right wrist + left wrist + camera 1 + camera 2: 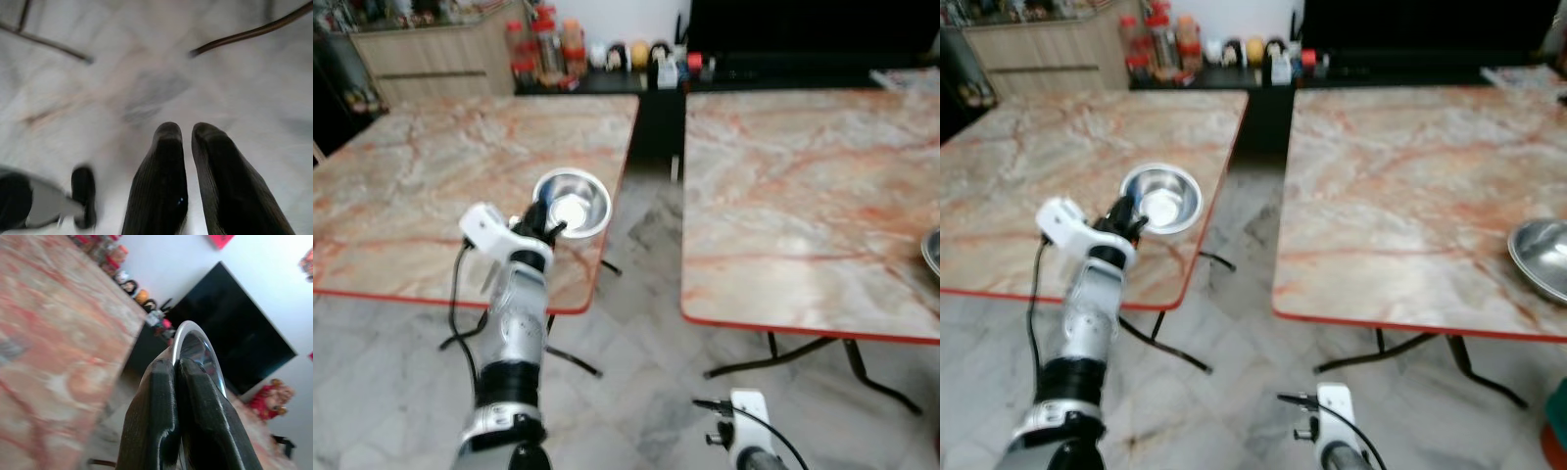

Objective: Setting the table

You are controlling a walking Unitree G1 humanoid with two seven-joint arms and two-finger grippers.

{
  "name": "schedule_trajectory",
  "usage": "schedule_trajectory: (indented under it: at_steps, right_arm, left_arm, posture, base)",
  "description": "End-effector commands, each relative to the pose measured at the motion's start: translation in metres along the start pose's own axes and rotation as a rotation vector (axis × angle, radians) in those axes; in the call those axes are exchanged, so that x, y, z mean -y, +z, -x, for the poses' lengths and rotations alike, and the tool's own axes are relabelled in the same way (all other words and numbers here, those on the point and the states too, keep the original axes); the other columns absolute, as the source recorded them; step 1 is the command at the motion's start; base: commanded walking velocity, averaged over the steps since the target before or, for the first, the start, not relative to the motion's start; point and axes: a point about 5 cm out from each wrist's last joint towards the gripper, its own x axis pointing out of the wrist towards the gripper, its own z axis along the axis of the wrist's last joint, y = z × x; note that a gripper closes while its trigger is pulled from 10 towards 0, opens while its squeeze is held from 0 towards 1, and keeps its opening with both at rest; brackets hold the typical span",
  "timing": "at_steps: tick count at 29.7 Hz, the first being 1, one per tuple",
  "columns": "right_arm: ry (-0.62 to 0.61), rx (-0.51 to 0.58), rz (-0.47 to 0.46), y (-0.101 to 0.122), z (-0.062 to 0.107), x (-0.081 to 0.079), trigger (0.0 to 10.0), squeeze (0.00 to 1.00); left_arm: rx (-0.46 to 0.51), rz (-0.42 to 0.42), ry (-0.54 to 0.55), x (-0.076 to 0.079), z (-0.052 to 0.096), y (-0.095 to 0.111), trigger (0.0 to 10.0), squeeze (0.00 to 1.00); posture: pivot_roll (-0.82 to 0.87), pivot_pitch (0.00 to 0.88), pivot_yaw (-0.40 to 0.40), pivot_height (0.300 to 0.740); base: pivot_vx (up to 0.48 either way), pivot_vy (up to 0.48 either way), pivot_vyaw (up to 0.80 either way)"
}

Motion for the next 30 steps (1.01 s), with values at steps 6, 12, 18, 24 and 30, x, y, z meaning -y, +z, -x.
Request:
schedule_trajectory:
  at_steps: [6,12,18,24,30]
  right_arm:
    - [0.023,0.017,-0.014,0.0037,-0.0014,-0.0102,10.0,0.00]
    - [0.024,-0.002,-0.015,0.0019,-0.0015,-0.0110,10.0,0.00]
    - [0.021,0.012,-0.025,0.0035,-0.0015,-0.0107,10.0,0.00]
    - [0.022,0.011,-0.019,0.0035,-0.0016,-0.0111,10.0,0.00]
    - [0.023,0.012,-0.017,0.0028,-0.0014,-0.0119,10.0,0.00]
  left_arm:
    - [0.043,0.002,-0.002,0.0018,-0.0017,0.0109,10.0,0.00]
    - [0.042,0.002,-0.005,0.0023,-0.0019,0.0124,10.0,0.00]
    - [0.042,0.003,-0.009,0.0031,-0.0021,0.0126,10.0,0.00]
    - [0.037,0.001,-0.012,0.0036,-0.0019,0.0123,10.0,0.00]
    - [0.027,0.002,-0.024,0.0062,-0.0019,0.0101,10.0,0.00]
  posture:
    - [0.02,0.000,0.043,0.714]
    - [0.02,0.000,0.045,0.714]
    - [0.02,0.000,0.045,0.714]
    - [0.02,0.000,0.050,0.714]
    - [0.01,0.000,0.054,0.714]
  base:
    - [0.000,-0.368,0.00]
    - [0.000,-0.368,-0.29]
    - [0.000,-0.371,-0.23]
    - [0.000,-0.368,0.00]
    - [0.000,-0.370,0.00]
